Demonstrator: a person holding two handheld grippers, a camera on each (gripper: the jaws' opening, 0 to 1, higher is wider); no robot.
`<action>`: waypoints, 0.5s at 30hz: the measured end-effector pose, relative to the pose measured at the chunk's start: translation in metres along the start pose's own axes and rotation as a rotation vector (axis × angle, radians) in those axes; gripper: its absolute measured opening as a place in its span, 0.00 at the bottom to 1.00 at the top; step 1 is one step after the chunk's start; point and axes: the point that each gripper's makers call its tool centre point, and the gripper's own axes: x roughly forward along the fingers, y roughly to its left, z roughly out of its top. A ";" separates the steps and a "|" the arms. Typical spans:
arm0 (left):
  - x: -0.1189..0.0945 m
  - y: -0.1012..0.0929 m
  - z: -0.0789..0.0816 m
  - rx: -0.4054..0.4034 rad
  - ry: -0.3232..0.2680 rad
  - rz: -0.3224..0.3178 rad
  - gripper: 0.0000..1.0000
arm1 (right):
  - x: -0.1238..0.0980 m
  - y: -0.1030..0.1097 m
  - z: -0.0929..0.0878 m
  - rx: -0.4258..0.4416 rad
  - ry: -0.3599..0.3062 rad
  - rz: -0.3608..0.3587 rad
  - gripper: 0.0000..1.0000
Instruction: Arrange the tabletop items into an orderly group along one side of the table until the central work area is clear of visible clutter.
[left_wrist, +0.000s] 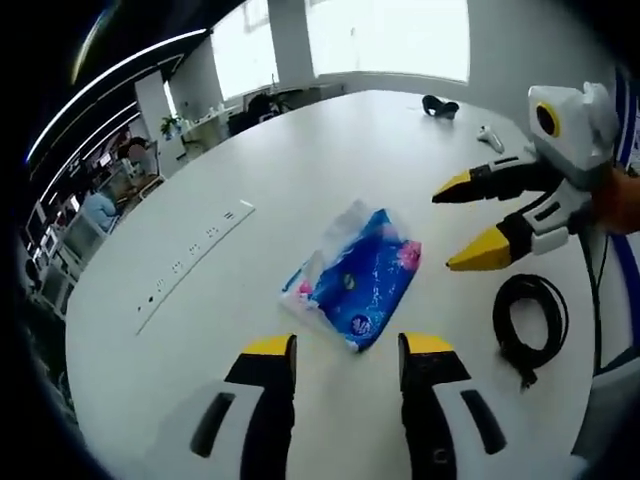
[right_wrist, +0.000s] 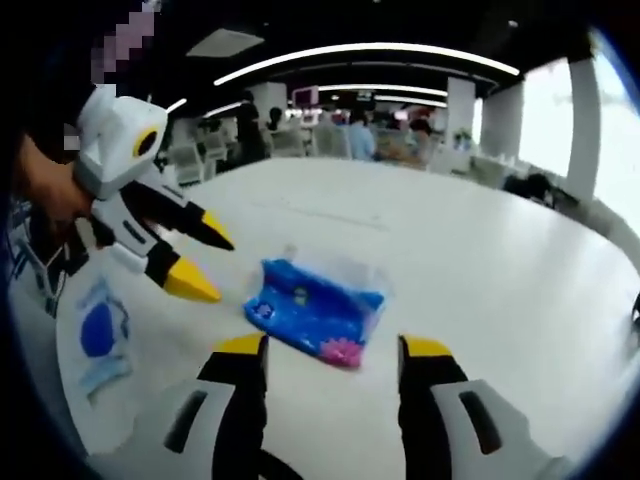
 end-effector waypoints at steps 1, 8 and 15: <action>-0.003 0.000 0.001 -0.002 -0.005 0.003 0.40 | 0.000 0.001 0.001 0.000 -0.001 0.002 0.52; -0.026 -0.001 0.009 0.025 -0.037 0.013 0.42 | -0.009 0.015 0.012 -0.022 -0.013 0.012 0.58; -0.046 0.000 0.011 0.025 -0.061 0.033 0.44 | -0.020 0.026 0.023 -0.037 -0.028 0.021 0.64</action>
